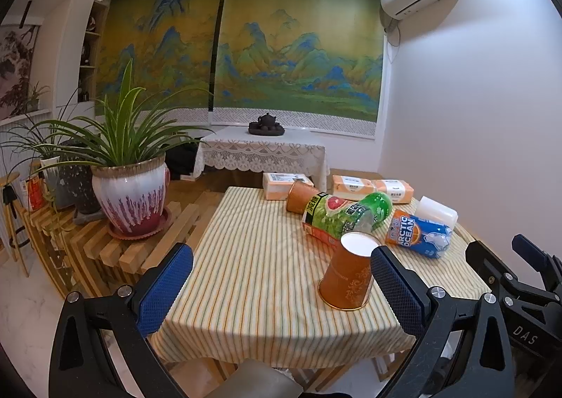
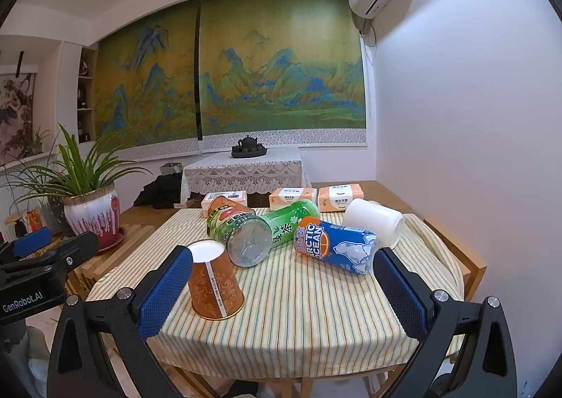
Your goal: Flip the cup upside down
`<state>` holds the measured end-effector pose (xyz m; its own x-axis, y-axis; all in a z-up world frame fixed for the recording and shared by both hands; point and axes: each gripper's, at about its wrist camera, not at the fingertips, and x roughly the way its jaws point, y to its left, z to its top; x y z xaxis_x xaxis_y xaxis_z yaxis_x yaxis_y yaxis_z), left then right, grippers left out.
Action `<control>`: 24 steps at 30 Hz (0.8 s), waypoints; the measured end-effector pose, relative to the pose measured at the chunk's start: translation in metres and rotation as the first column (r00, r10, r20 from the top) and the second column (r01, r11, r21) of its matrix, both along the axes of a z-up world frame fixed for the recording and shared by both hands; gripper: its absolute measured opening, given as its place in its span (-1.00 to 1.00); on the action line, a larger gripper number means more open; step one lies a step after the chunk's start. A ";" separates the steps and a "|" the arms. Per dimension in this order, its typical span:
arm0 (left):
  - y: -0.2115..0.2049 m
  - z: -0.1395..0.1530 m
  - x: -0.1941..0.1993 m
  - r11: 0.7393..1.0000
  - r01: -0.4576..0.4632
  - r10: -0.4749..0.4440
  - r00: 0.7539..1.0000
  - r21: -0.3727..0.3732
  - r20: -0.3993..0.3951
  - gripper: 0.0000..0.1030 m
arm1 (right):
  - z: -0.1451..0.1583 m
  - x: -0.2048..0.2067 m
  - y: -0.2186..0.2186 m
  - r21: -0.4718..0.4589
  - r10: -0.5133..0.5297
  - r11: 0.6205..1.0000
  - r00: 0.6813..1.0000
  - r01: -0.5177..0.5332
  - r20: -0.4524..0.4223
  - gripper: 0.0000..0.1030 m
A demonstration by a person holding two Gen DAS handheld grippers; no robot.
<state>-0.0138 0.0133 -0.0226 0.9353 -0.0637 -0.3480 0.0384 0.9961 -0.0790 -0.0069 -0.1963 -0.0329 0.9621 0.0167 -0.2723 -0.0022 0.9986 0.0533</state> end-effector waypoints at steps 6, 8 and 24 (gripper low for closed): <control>0.000 -0.001 0.002 1.000 0.005 -0.005 1.000 -0.001 -0.004 0.99 | 0.000 0.000 0.000 0.001 0.002 1.000 1.000 -0.002 0.001 0.97; -0.001 -0.001 0.002 1.000 0.005 -0.005 1.000 0.001 -0.004 0.99 | 0.000 0.001 0.000 0.000 0.000 1.000 1.000 0.000 0.000 0.97; -0.002 -0.002 0.005 1.000 0.004 -0.004 1.000 0.002 -0.009 0.99 | -0.003 0.005 0.000 -0.001 0.003 1.000 1.000 -0.003 -0.010 0.97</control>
<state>-0.0090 0.0109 -0.0250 0.9320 -0.0663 -0.3562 0.0414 0.9962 -0.0771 -0.0015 -0.1958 -0.0354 0.9592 0.0190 -0.2822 -0.0044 0.9986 0.0522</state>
